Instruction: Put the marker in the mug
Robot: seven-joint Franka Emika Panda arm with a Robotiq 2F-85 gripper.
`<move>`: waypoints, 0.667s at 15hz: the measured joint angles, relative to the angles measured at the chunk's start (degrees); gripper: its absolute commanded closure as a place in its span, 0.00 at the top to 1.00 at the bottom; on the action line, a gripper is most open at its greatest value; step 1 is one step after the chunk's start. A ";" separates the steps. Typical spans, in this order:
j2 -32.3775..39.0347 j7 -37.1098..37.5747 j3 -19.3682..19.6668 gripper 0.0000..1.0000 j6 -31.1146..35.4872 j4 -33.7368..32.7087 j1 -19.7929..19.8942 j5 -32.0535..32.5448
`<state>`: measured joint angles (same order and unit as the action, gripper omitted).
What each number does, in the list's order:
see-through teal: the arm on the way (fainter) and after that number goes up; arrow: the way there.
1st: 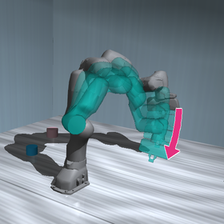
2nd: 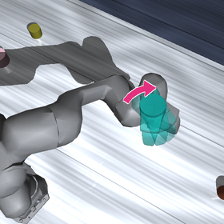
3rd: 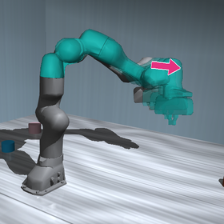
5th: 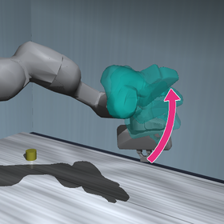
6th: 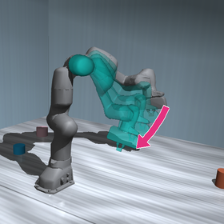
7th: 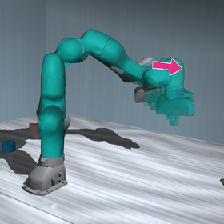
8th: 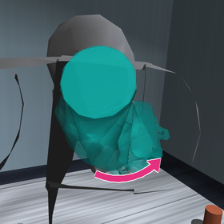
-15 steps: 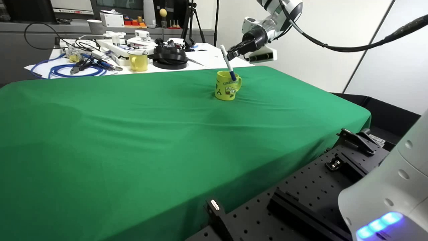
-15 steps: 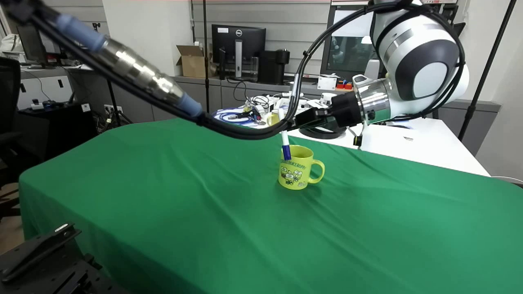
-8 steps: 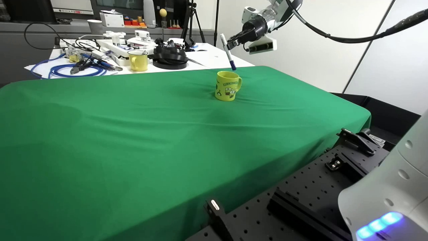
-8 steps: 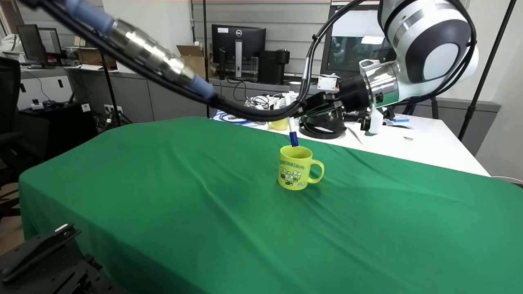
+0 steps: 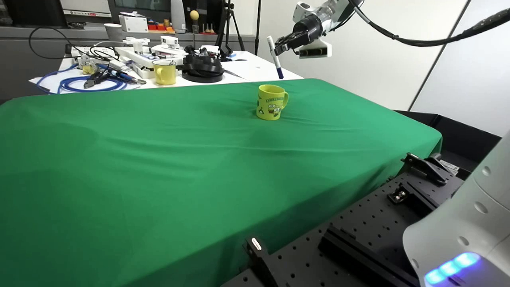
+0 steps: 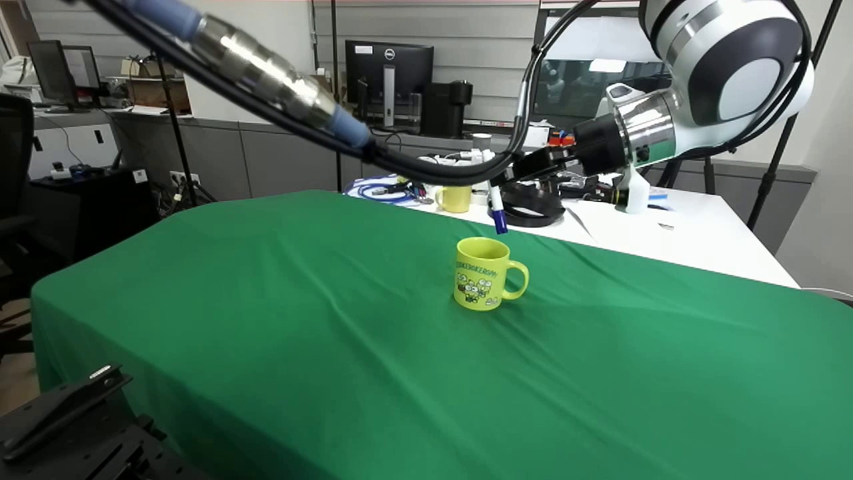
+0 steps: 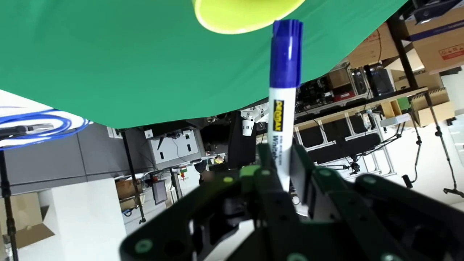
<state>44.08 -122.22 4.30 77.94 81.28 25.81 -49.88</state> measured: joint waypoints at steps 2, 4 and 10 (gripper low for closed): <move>1.40 -2.11 -0.23 0.04 -0.99 -0.87 0.43 -0.76; 3.00 -4.24 -0.48 0.04 -1.75 -1.61 0.67 -1.06; 7.85 -9.05 -1.35 0.04 -2.25 -2.39 0.62 -1.49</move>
<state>51.93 -131.28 2.95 75.69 78.89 26.43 -51.37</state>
